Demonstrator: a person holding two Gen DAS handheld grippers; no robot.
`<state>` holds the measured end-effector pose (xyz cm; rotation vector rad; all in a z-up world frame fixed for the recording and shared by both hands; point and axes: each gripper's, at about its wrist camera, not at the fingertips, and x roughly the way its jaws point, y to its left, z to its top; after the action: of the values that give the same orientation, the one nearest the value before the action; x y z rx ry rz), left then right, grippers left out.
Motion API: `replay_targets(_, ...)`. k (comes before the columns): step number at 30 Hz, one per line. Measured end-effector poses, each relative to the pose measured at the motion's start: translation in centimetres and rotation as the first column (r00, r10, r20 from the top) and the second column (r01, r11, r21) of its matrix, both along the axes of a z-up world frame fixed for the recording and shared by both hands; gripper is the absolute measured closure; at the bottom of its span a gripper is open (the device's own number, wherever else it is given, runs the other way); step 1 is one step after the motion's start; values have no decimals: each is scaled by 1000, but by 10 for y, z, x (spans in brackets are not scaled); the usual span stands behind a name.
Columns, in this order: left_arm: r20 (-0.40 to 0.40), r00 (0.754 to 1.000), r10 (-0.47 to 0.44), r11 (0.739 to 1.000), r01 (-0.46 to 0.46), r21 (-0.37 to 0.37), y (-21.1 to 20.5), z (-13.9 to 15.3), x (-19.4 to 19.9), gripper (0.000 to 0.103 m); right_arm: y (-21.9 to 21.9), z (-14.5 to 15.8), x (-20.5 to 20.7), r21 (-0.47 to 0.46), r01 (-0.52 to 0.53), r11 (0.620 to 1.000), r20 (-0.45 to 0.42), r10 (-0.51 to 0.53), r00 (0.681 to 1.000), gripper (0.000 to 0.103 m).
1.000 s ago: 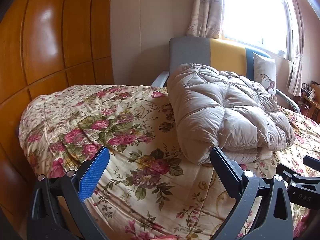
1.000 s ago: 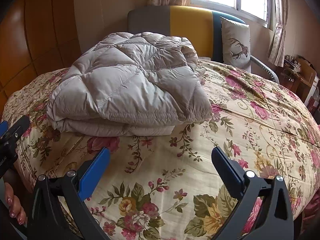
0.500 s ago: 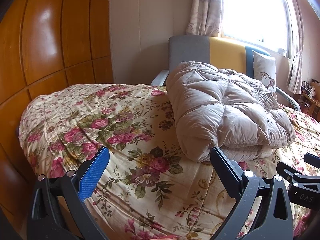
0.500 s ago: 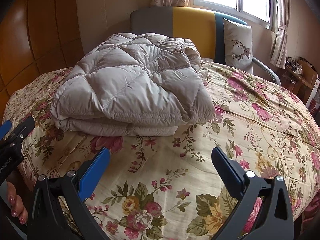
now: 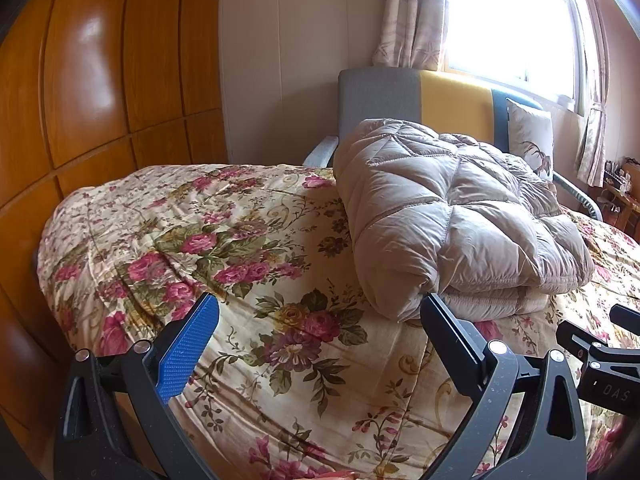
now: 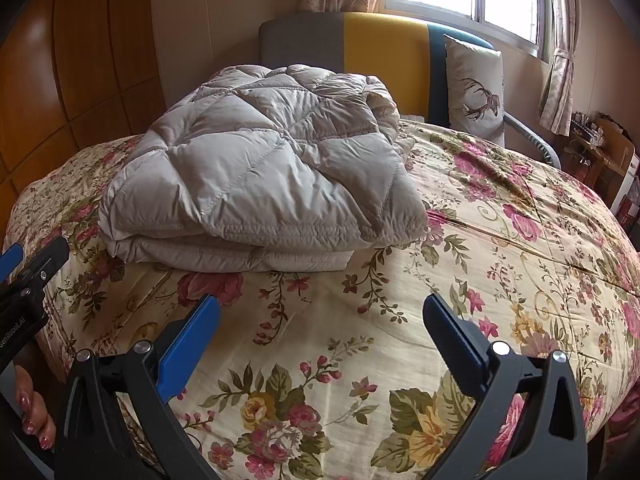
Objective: Fold large clothes
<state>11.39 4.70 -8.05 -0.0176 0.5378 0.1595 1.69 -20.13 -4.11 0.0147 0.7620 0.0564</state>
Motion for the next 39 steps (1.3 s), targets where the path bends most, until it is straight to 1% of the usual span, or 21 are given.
replay_targets(13,-4,1000,-6,1000,6,-4,-1,-2,0,3,0,-1,1,0,1,1000,-8,-1,1000,2)
replay_targets(20,-8,1000,3,999,-3,36,-7,-2,1,3,-1,-1,1,-1,2,1000,-8,-2,1000,2)
replay_targets(39,-15,1000,11,1000,-10,27,-5,-4,0,3,-1,-3,2,1,3,1000,-18,-3,1000,2)
